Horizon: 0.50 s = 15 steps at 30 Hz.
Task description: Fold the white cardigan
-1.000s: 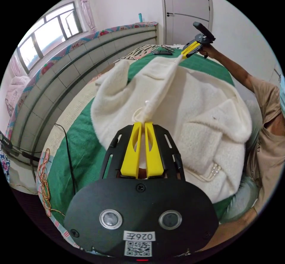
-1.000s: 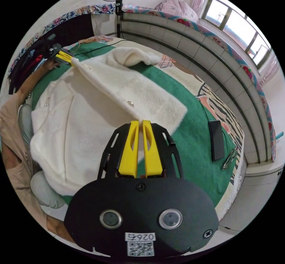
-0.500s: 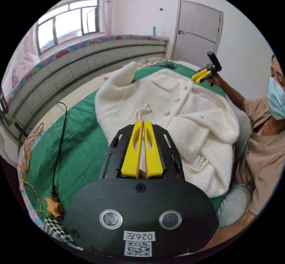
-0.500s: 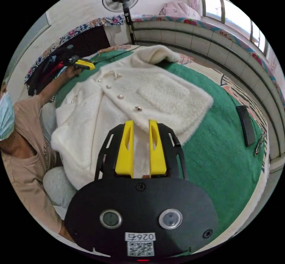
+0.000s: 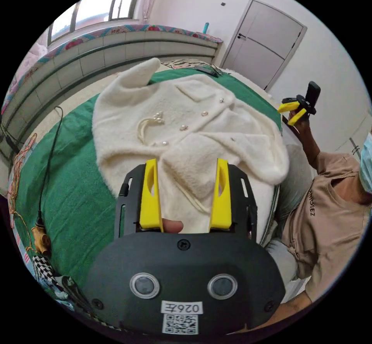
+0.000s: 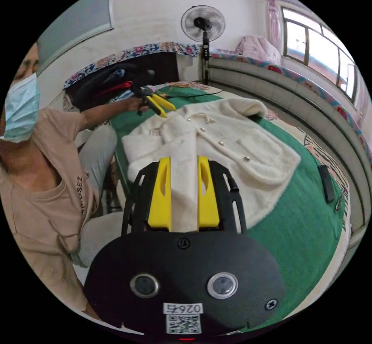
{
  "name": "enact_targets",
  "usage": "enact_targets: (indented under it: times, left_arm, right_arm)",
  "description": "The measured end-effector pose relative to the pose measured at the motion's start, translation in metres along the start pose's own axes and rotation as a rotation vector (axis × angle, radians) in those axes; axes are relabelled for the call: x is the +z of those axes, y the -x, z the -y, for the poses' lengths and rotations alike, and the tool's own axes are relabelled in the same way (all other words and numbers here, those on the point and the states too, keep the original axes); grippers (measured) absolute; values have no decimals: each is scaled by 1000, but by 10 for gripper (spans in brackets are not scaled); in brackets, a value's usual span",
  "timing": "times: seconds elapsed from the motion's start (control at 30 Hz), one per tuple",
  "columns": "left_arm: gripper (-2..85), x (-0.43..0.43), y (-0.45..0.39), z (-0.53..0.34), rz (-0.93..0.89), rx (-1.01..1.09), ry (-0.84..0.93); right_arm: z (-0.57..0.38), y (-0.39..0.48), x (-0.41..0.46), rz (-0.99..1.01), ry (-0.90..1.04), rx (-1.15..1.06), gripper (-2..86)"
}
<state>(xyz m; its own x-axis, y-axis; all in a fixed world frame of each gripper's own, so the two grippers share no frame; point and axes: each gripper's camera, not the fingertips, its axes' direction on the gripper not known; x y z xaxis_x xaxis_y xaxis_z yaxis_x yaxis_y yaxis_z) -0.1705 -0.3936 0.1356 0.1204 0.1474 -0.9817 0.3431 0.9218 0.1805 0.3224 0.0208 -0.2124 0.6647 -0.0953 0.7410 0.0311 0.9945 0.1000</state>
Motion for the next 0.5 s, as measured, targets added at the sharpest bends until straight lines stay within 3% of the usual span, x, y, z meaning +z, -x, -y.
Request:
enact_targets:
  times: [0.1,0.17,0.3,0.37,0.5]
  left_arm:
    - [117,29,1,20,50,-103,144]
    - [24,44,-8,26,2,-90,246]
    - [10,2,-58,11,28,33,115]
    - [7,-15,-97,-13,-133,177,116]
    - [4,-22,-139,-50,-242,277,216]
  right_arm:
    - [5,47,25,62,127,-130,109]
    - [10,67,45,63,218,-192,133]
    - [18,98,95,82,478,-324,178]
    - [16,108,110,91,577,-369,165]
    - [4,115,110,-77,633,-389,26]
